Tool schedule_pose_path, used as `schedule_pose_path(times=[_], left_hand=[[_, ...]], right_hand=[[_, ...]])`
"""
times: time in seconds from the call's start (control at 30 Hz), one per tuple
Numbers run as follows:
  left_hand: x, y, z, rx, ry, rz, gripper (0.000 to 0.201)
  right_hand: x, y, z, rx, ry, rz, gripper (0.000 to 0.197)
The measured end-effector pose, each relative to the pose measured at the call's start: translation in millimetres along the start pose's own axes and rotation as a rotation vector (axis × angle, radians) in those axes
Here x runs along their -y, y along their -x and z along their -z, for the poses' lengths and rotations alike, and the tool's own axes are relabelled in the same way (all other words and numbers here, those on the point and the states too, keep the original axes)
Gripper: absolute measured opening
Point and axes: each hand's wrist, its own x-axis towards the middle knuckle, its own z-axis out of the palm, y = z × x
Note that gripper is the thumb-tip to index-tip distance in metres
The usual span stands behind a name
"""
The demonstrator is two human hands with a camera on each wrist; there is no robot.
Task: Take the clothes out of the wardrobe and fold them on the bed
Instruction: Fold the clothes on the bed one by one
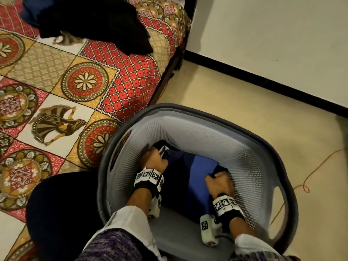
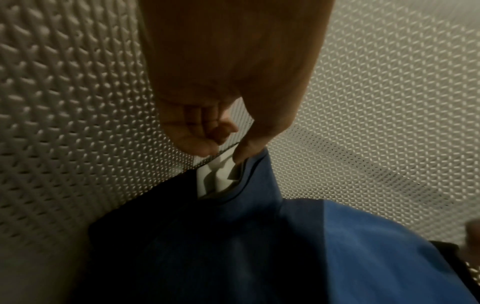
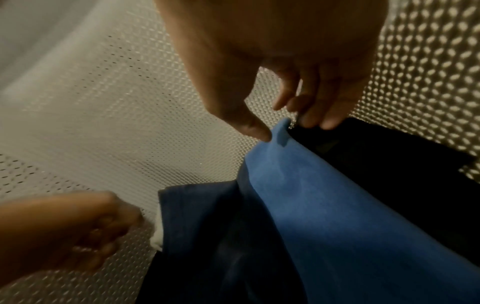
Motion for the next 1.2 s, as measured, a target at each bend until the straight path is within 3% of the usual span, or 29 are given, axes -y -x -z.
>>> schedule_pose_path(times=[0.07, 0.13, 0.23, 0.33, 0.47, 0.6, 0.67, 0.8, 0.9, 0.97, 1.07, 1.2], left_hand=[[-5, -2, -5, 0.059, 0.013, -0.117, 0.026], [-5, -6, -18, 0.191, 0.055, -0.196, 0.022], [16, -21, -47, 0.305, -0.021, -0.226, 0.067], [37, -33, -68, 0.282, -0.087, -0.213, 0.080], [37, -30, -68, 0.253, -0.076, -0.206, 0.084], [0, -12, -29, 0.306, 0.056, -0.114, 0.061], [-17, -2, -6, 0.337, 0.146, -0.117, 0.050], [-46, 19, 56, 0.342, 0.349, -0.270, 0.052], [-65, 52, 135, 0.227, 0.644, -0.507, 0.015], [-67, 70, 190, 0.145, 0.838, -0.607, 0.011], [-44, 68, 262, -0.003, 1.000, -0.552, 0.018], [2, 26, 316, -0.157, 0.854, -0.376, 0.018]], right_hand=[[11, 5, -1, -0.002, -0.050, 0.138, 0.019], [19, 6, -8, 0.129, 0.034, 0.269, 0.023], [15, 9, -20, 0.353, 0.268, 0.265, 0.061], [1, 3, -23, 0.405, 0.316, 0.163, 0.074], [0, -2, -22, 0.418, 0.342, 0.164, 0.058], [24, -4, -8, 0.477, 0.206, 0.277, 0.010], [49, 2, 11, 0.504, 0.027, 0.369, 0.020], [141, 38, 84, 0.477, -0.283, 0.594, 0.026], [232, 66, 134, 0.401, -0.441, 0.855, 0.015], [300, 80, 149, 0.308, -0.491, 0.977, 0.012], [408, 71, 124, 0.161, -0.327, 1.108, 0.016], [522, 32, 51, 0.059, 0.200, 1.043, 0.015]])
